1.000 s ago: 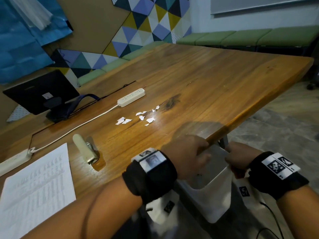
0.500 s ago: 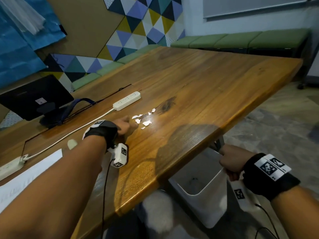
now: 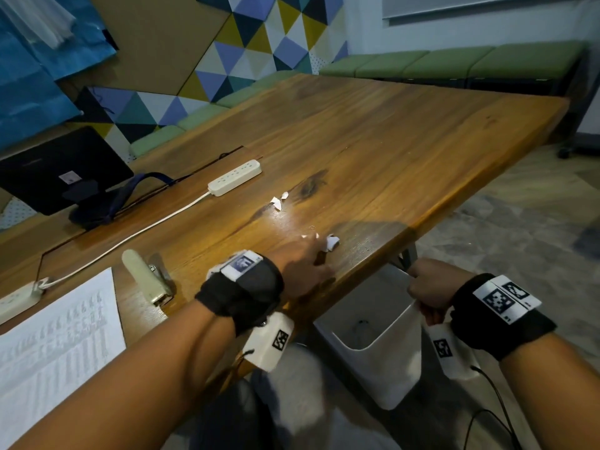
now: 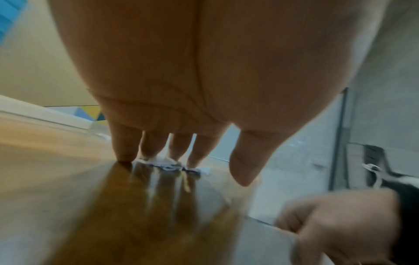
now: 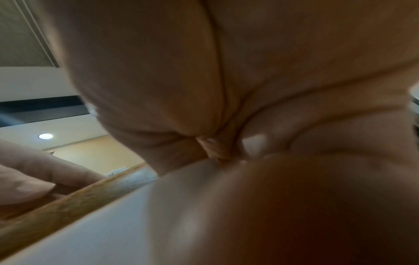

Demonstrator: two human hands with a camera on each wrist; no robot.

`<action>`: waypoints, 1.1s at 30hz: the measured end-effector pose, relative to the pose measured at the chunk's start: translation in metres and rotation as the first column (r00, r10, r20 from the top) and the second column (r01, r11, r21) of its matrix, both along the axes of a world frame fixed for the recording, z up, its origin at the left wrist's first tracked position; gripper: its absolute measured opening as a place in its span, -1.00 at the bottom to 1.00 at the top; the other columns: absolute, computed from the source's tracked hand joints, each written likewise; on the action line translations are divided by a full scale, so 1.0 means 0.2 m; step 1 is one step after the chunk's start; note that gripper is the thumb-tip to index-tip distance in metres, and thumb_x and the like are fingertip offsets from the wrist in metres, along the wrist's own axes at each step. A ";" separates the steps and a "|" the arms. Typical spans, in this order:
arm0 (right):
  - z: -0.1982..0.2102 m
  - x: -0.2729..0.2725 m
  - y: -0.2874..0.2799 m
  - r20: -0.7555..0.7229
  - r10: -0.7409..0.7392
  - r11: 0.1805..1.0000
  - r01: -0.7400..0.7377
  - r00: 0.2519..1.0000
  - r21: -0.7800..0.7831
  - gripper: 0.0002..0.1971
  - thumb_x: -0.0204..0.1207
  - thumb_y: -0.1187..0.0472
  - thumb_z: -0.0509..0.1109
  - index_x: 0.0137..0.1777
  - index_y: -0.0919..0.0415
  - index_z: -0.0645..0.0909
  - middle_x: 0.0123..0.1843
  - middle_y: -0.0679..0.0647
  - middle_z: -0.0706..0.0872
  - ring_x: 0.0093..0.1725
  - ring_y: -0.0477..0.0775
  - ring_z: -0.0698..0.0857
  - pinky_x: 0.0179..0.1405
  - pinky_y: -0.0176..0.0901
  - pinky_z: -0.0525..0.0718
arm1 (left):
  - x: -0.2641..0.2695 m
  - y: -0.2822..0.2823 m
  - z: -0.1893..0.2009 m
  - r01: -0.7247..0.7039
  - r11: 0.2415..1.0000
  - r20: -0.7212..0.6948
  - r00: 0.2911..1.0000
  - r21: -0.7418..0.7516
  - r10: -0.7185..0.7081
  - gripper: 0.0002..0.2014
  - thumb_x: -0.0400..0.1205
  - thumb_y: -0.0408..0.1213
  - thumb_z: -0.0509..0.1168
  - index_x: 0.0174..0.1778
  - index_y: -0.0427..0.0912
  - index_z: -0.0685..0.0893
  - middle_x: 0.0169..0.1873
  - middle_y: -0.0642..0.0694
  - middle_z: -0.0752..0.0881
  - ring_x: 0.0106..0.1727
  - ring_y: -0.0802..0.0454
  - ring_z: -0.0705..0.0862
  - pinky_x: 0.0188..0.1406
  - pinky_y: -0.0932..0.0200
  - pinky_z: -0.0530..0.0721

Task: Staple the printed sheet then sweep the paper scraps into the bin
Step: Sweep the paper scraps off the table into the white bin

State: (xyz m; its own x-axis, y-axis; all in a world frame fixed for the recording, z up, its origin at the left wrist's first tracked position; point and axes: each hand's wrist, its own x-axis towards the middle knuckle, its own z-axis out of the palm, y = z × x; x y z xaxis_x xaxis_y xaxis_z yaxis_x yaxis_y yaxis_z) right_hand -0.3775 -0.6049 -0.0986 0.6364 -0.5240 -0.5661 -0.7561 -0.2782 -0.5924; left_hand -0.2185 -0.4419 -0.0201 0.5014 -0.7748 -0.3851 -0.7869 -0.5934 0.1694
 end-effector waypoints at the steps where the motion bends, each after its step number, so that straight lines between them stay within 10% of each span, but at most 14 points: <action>1: 0.00 0.00 0.00 0.004 0.000 1.000 0.000 1.000 0.001 -0.71 0.50 0.44 0.06 -0.27 0.50 0.61 -0.30 0.59 0.77 -0.49 0.30 0.73 -0.45 -0.01 0.72 | -0.06 0.01 0.00 0.041 0.999 0.007 0.999 -0.019 -0.041 -0.35 0.72 0.05 0.20 0.72 0.07 0.14 0.74 -0.02 0.12 0.72 -0.08 0.16 0.60 -0.08 0.22; 12: 0.03 -0.02 0.01 0.019 0.008 0.999 -0.007 1.000 -0.049 -0.68 0.50 0.42 0.11 -0.29 0.47 0.68 -0.22 0.57 0.81 -0.52 0.26 0.74 -0.51 -0.11 0.70 | -0.42 0.03 -0.05 0.357 0.927 0.173 0.926 -0.117 -0.335 -0.51 0.72 -0.06 0.20 0.56 -0.17 0.48 0.63 -0.10 0.36 0.64 -0.08 0.29 0.57 -0.05 0.38; 17: 0.04 -0.02 0.00 0.019 0.007 1.000 -0.007 1.000 -0.027 -0.68 0.49 0.44 0.11 -0.24 0.56 0.70 -0.30 0.56 0.79 -0.54 0.24 0.73 -0.46 -0.05 0.73 | -0.30 0.00 0.03 0.245 0.918 0.109 0.969 -0.311 -0.222 -0.66 0.71 -0.08 0.23 0.37 -0.04 0.64 0.36 0.01 0.64 0.34 -0.01 0.60 0.37 -0.03 0.57; 21: 0.05 -0.01 0.00 0.007 0.000 0.998 0.001 1.000 -0.065 -0.70 0.53 0.44 0.14 -0.36 0.36 0.63 -0.36 0.37 0.76 -0.48 0.24 0.71 -0.32 0.03 0.75 | -0.08 -0.07 0.14 -0.001 0.962 0.074 0.997 -0.273 0.023 -0.49 0.72 -0.05 0.26 0.61 -0.01 0.40 0.58 -0.04 0.47 0.49 0.00 0.53 0.38 0.21 0.40; 24: 0.03 -0.02 0.00 -0.011 0.003 0.999 -0.004 1.000 -0.039 -0.71 0.54 0.43 0.10 -0.29 0.41 0.62 -0.38 0.38 0.73 -0.51 0.24 0.70 -0.41 -0.02 0.71 | 0.15 -0.14 0.17 -0.169 0.951 0.048 0.981 -0.260 0.187 -0.40 0.70 -0.05 0.29 0.66 -0.04 0.29 0.53 -0.10 0.52 0.02 0.14 0.67 -0.04 0.38 0.54; 29: 0.03 -0.02 -0.01 -0.021 0.025 1.000 -0.025 0.999 -0.009 -0.77 0.52 0.43 0.09 -0.21 0.40 0.58 -0.41 0.39 0.75 -0.55 0.22 0.73 -0.50 -0.10 0.70 | 0.45 -0.23 0.11 -0.248 0.968 0.183 0.951 -0.026 0.248 -0.26 0.69 0.03 0.27 0.74 -0.04 0.11 0.74 -0.17 0.09 0.66 -0.24 0.29 0.55 -0.13 0.34; 33: 0.03 -0.03 -0.02 -0.021 0.018 1.000 -0.018 1.000 0.016 -0.74 0.49 0.42 0.09 -0.17 0.49 0.62 -0.41 0.41 0.74 -0.54 0.22 0.72 -0.49 -0.09 0.69 | 0.49 -0.28 0.03 -0.218 0.974 0.101 0.972 0.066 0.211 -0.32 0.66 0.12 0.26 0.69 0.11 0.22 0.57 -0.14 0.45 0.36 -0.13 0.56 0.26 -0.05 0.53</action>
